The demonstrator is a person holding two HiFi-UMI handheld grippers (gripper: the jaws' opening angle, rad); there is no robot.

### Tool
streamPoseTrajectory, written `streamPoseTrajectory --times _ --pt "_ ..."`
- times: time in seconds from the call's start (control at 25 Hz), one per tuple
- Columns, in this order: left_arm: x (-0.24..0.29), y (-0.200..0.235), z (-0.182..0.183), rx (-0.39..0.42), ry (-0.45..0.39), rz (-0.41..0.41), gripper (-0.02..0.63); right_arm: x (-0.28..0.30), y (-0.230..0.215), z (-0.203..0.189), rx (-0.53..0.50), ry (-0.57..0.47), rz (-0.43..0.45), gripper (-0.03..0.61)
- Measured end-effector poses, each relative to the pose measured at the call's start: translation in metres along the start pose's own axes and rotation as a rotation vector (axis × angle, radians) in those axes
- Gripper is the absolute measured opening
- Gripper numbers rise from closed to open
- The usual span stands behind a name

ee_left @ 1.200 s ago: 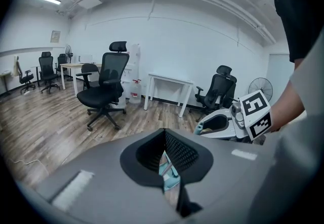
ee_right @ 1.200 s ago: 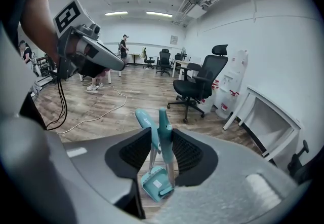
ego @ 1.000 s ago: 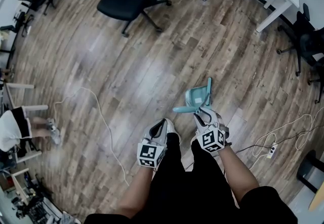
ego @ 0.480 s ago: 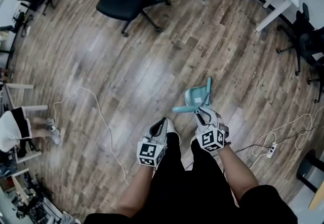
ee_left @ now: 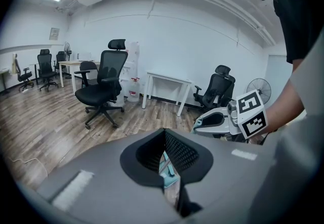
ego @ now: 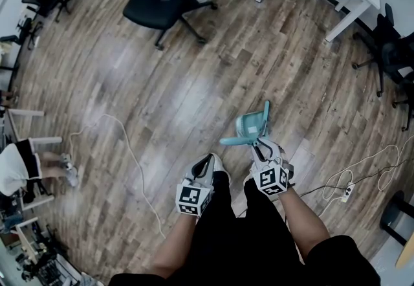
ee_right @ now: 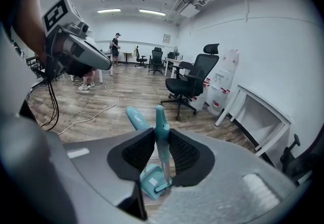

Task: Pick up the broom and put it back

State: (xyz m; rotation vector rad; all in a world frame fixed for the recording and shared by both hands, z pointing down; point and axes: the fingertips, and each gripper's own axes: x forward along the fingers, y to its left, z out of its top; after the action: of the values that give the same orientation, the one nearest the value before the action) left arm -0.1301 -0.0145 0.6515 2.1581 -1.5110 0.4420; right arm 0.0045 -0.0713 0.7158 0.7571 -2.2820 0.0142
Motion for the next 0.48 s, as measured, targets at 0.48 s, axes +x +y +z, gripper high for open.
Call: streamPoseTrajectory --times 0.48 --pt "0.006 -0.013 0.018 0.029 -0.004 -0.044 0.018 -0.020 -0.020 -0.016 0.066 0.015 -0.071 0.091"
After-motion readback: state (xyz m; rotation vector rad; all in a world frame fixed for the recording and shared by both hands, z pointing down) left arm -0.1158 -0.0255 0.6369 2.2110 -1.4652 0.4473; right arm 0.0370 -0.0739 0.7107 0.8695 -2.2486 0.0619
